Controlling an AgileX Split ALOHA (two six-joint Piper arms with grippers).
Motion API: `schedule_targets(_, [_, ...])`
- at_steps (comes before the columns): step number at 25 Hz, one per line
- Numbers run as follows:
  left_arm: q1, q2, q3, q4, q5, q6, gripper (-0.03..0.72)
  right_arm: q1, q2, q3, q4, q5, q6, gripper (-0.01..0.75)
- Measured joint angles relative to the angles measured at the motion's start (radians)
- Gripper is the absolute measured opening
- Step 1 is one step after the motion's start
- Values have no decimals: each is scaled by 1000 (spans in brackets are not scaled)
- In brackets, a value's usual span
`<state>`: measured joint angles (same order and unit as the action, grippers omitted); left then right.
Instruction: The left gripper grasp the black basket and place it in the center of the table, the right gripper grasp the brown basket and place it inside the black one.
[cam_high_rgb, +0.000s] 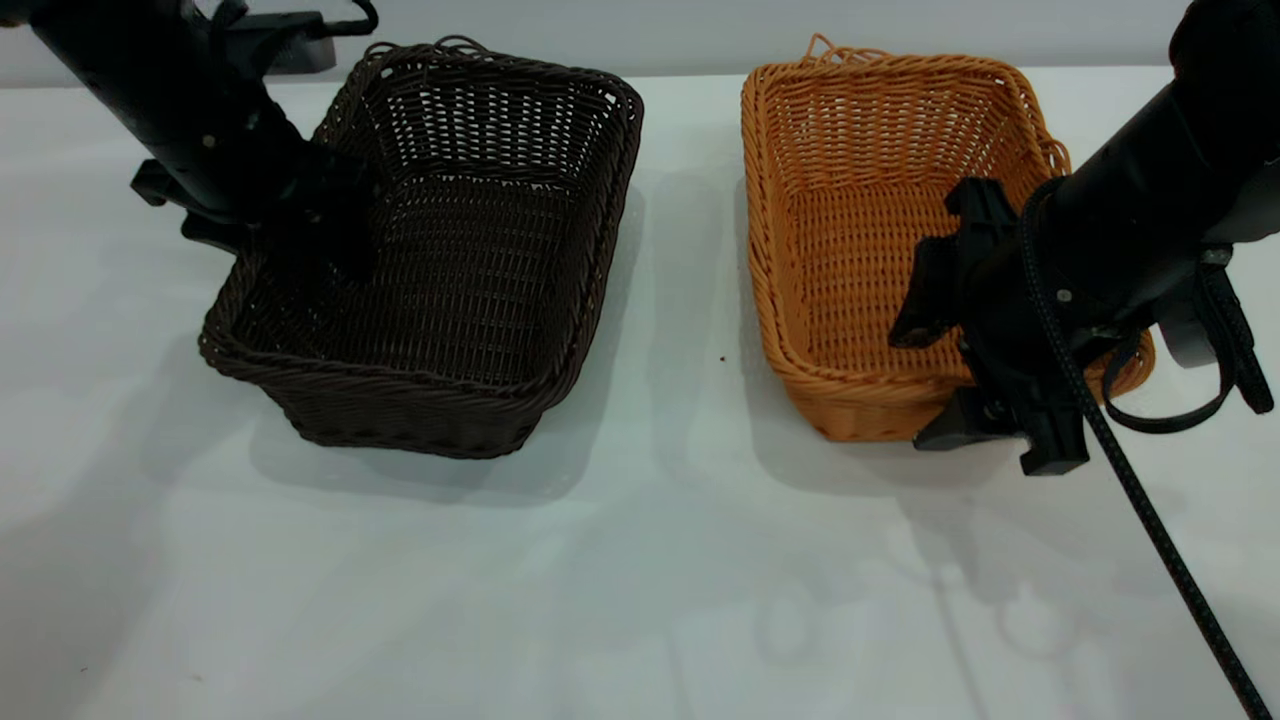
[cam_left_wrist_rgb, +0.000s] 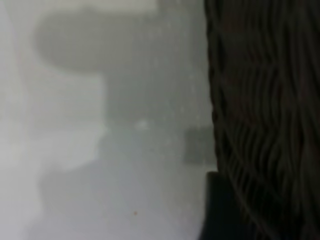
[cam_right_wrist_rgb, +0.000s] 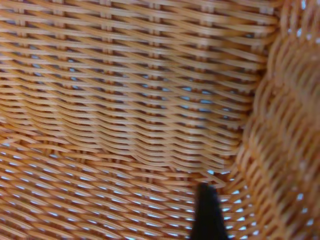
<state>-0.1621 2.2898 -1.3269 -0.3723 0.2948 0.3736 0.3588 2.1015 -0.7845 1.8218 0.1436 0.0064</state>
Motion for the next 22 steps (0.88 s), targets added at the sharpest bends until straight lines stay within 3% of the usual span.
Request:
schedule_targets(5, [-1, 0, 0, -2, -4, -1, 130, 0, 0, 0, 3, -1, -12, 123])
schedule_targets(7, [-1, -1, -1, -1, -2, 7, 81, -3, 0, -1, 10, -2, -13, 68])
schedule_targets(12, [-2, -10, -1, 61, 3, 135, 75, -51, -71, 0, 6, 10, -162, 63])
schedule_targets(16, [-4, -17, -1, 77, 0, 373, 74, -181, -202, 4, -39, 64, -422, 63])
schedule_targets(19, [-24, -17, -1, 76, -2, 556, 75, -322, -291, 2, -95, 192, -546, 63])
schedule_targets(22, [-82, -17, -1, 74, -29, 747, 74, -463, -334, -25, -239, 419, -566, 63])
